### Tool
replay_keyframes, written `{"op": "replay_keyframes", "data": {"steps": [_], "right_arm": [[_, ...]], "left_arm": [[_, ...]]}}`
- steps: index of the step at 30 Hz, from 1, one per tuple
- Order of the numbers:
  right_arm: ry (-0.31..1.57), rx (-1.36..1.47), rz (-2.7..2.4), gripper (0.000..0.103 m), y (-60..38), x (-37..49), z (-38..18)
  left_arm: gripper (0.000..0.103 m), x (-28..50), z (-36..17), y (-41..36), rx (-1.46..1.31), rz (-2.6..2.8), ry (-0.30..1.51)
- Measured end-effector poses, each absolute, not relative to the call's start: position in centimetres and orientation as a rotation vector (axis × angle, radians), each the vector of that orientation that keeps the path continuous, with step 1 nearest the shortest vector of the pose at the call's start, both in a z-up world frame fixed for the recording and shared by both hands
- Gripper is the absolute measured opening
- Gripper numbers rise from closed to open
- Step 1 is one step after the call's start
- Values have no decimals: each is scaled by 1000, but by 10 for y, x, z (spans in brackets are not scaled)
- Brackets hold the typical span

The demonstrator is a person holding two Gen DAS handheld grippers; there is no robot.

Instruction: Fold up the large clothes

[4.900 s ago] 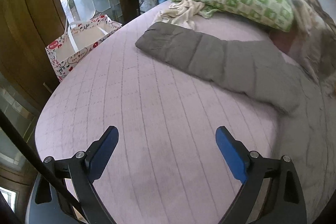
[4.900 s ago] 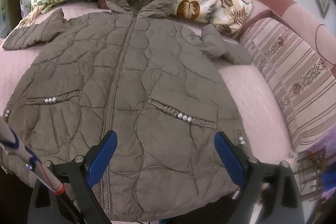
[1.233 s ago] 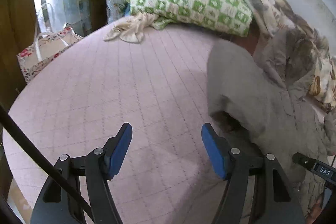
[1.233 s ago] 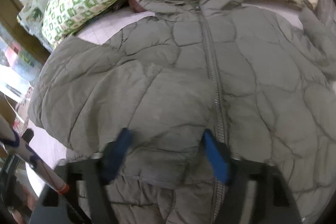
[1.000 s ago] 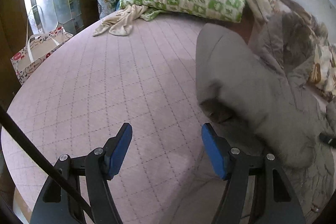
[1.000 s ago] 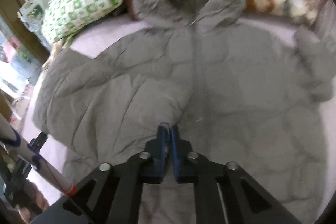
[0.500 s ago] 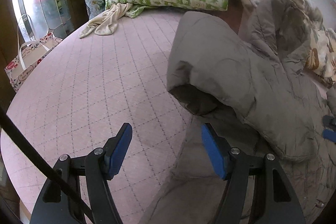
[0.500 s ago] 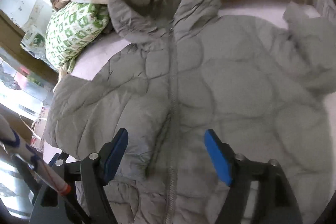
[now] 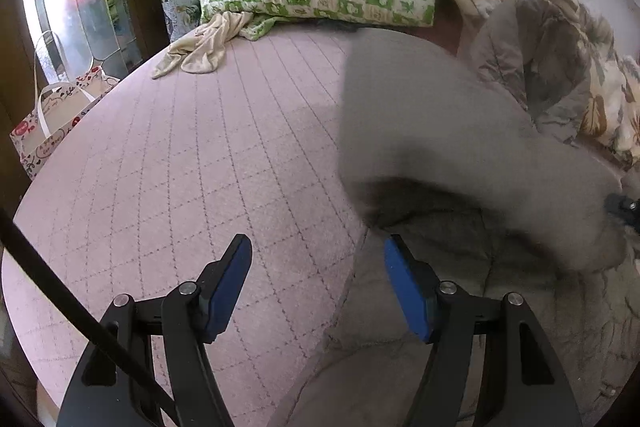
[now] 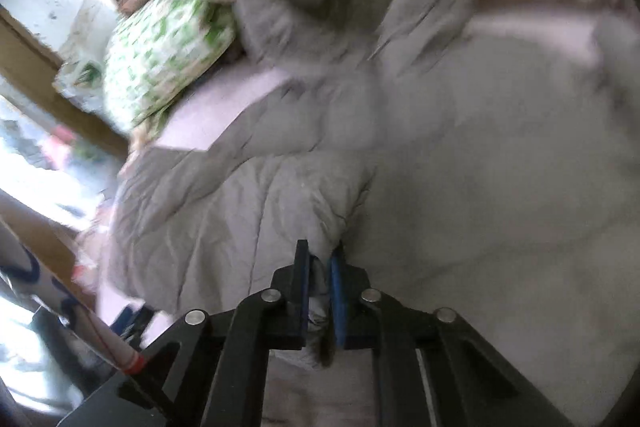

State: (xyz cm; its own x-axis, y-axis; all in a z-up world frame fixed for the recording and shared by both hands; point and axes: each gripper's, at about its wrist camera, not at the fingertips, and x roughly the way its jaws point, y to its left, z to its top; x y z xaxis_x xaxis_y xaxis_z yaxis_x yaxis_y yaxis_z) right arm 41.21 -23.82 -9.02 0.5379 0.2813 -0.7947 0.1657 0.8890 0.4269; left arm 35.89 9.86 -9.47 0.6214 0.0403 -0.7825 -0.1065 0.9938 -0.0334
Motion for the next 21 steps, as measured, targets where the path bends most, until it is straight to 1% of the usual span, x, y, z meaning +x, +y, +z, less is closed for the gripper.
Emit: {"op": "replay_keyframes", "data": {"steps": [3, 5, 8, 12, 14, 15, 18, 20, 21], "right_arm": [[994, 385, -113, 9, -270, 414, -75], [1005, 318, -233, 9, -291, 415, -77], [1045, 242, -363, 9, -318, 419, -89], [1111, 262, -429, 9, -342, 422, -119], [1123, 266, -442, 13, -346, 421, -130], [1128, 260, -450, 18, -346, 423, -134], [1128, 260, -450, 26, -349, 423, -134], [1098, 323, -406, 27, -359, 412, -124], [1075, 363, -375, 28, -366, 404, -116]], "left_arm": [[67, 361, -98, 101, -93, 88, 912], [67, 364, -103, 100, -96, 89, 930], [67, 367, -109, 96, -82, 98, 953], [67, 372, -121, 88, -34, 116, 990], [68, 374, -126, 84, -18, 126, 1004], [68, 374, -126, 82, -9, 131, 1005], [67, 372, -124, 77, 25, 147, 989], [67, 368, -119, 74, 25, 133, 975], [67, 366, -115, 73, 19, 117, 970]]}}
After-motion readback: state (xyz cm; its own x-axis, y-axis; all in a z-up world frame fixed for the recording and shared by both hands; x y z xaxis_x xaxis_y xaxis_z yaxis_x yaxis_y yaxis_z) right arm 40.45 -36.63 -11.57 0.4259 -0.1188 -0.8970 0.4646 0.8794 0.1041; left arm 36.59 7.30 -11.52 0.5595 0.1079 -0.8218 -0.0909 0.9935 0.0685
